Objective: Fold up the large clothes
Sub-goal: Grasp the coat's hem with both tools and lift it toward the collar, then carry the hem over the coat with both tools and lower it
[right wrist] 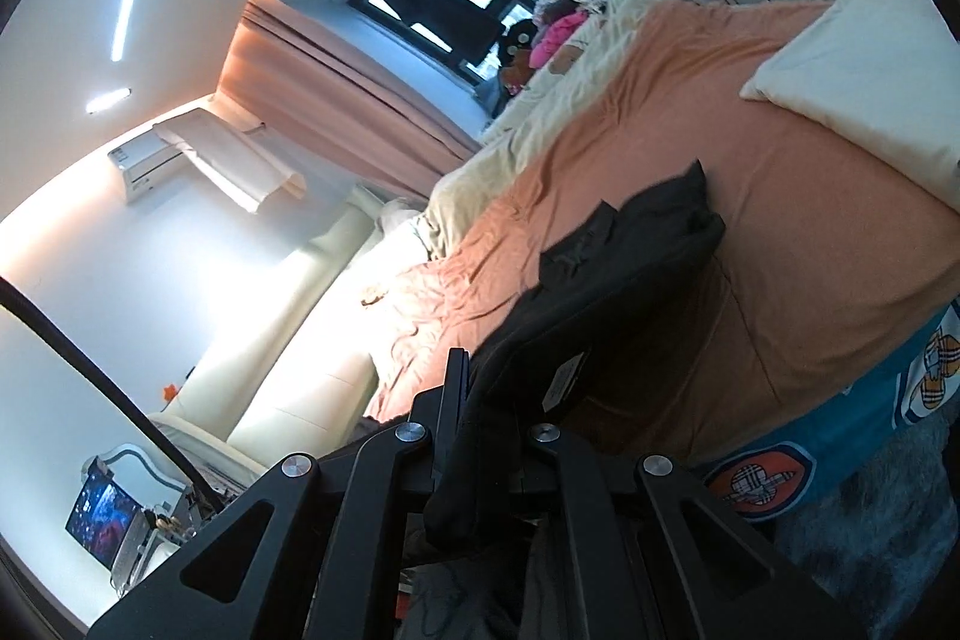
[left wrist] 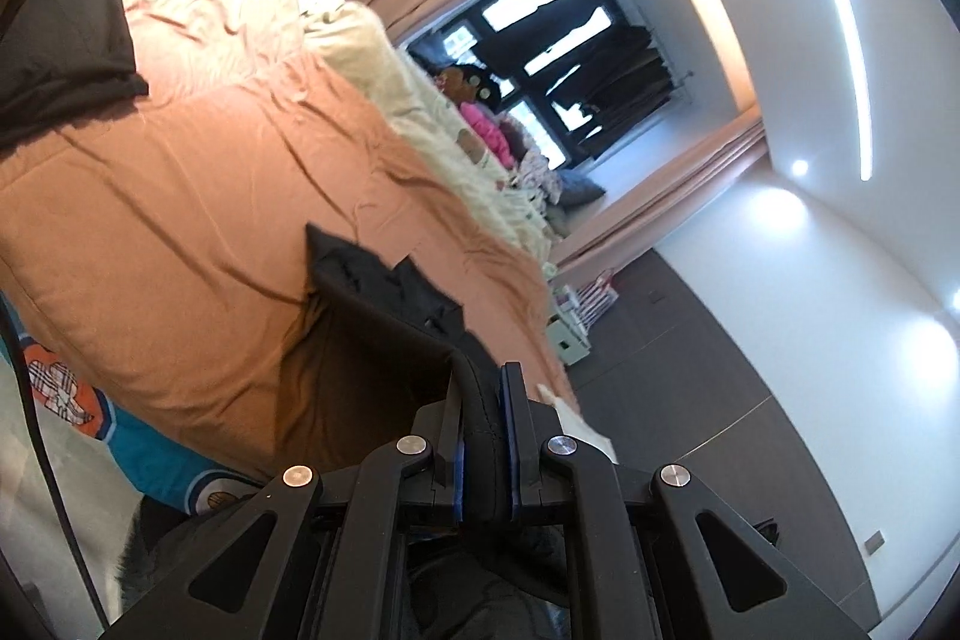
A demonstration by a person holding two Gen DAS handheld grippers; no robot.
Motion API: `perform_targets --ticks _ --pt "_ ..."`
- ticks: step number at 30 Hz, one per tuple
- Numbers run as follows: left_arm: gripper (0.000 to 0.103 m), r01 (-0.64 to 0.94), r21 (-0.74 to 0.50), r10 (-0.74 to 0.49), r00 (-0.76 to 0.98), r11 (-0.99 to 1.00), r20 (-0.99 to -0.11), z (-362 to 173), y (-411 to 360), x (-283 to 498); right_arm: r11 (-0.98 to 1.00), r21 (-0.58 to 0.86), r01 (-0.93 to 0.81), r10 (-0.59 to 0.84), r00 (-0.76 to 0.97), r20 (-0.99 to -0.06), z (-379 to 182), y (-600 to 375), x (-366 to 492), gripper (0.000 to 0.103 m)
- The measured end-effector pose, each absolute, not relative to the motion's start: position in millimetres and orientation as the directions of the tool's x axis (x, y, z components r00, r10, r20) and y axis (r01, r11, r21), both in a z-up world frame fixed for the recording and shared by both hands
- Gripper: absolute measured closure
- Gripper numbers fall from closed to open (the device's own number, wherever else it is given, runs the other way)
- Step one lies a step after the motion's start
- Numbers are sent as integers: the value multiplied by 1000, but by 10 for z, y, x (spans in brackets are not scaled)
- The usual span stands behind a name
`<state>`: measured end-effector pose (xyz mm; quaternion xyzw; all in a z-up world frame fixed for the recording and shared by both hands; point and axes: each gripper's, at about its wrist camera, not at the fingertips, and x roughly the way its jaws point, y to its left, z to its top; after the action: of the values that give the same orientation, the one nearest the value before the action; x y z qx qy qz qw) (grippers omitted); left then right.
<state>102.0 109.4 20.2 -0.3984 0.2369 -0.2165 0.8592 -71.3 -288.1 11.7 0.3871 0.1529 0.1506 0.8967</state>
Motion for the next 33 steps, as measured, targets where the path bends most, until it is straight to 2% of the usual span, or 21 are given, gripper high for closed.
perform_targets --ticks 11,17,25,33 --pt "93 246 -748 -532 830 617 -166 748 1116 674 651 715 -255 415 908 -54 134 -2944 -824 100" --pt "93 251 -734 -517 841 631 -157 871 1025 851 677 693 -248 390 919 -52 76 -3052 -624 100" --pt "93 247 -714 -507 844 656 -174 1089 948 1560 703 671 -235 370 927 -63 214 -3206 -83 100" --pt "93 206 -690 -488 839 693 -239 1078 905 2450 727 658 -195 344 933 -104 381 -3280 715 100"
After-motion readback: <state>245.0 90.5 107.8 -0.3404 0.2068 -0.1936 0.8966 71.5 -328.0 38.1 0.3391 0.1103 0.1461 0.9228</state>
